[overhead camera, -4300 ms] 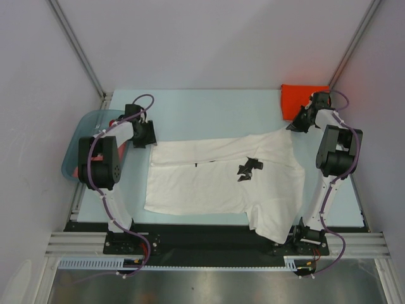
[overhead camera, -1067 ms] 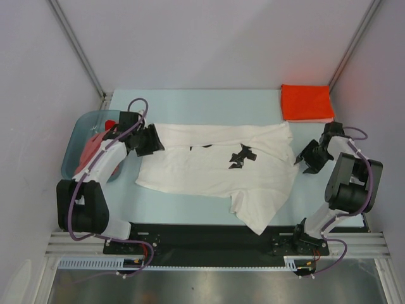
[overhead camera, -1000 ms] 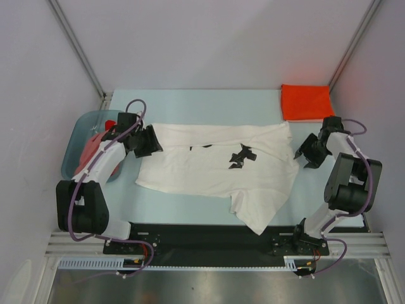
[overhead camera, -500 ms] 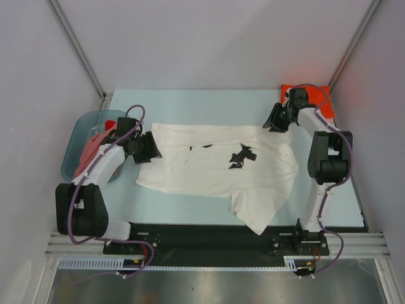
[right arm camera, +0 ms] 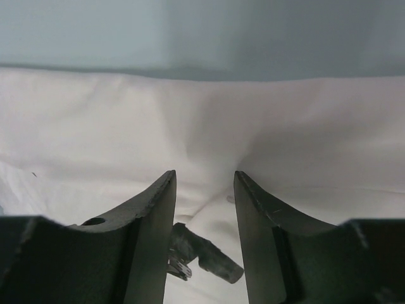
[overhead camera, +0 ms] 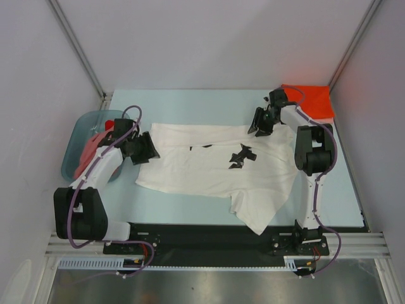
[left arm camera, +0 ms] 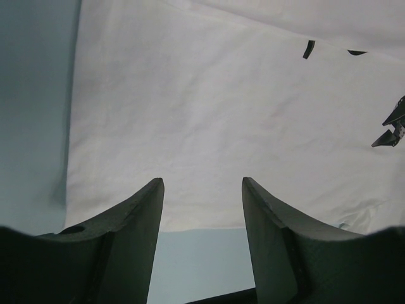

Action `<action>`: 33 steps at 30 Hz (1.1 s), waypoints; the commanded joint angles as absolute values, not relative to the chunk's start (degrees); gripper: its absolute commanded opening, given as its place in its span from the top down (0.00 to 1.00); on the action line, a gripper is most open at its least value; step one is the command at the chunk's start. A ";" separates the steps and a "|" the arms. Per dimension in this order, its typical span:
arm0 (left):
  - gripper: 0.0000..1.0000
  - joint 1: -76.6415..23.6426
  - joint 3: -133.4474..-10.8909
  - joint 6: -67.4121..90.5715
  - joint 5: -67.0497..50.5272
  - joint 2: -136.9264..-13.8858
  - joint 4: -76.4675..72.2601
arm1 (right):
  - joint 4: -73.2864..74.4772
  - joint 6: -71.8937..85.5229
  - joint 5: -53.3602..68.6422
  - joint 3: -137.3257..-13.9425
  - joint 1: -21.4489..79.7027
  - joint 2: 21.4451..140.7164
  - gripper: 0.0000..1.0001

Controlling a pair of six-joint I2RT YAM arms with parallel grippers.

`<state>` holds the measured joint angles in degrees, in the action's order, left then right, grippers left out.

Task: Fold and stack the t-shirts
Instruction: Fold the tshirt

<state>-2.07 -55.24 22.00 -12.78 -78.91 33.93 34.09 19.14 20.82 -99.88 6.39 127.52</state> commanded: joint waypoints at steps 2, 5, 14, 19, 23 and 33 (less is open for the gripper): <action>0.41 -1.49 -57.56 21.01 -14.85 -79.89 31.03 | 35.42 15.38 19.51 -99.67 6.06 125.77 0.52; 0.41 -1.49 -60.55 21.44 -15.73 -83.48 29.62 | 36.38 13.80 18.11 -100.19 6.33 125.68 0.51; 0.42 -1.49 -72.15 23.73 -16.35 -96.83 27.60 | 37.09 12.13 18.37 -97.73 6.86 124.63 0.60; 0.43 -1.49 -77.77 24.17 -14.68 -104.22 25.66 | 36.56 12.92 18.63 -98.52 6.86 124.02 0.84; 0.44 -1.49 -82.87 23.99 -13.36 -110.64 25.58 | 37.96 14.85 18.89 -100.10 6.94 123.14 0.92; 0.45 -1.49 -87.19 23.82 -11.78 -118.74 25.23 | 43.86 18.19 16.96 -97.92 7.73 116.72 1.00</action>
<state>-1.83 -84.62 23.57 -13.10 -118.85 26.11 41.28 16.91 17.85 -98.26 7.18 122.43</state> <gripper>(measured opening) 0.555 0.010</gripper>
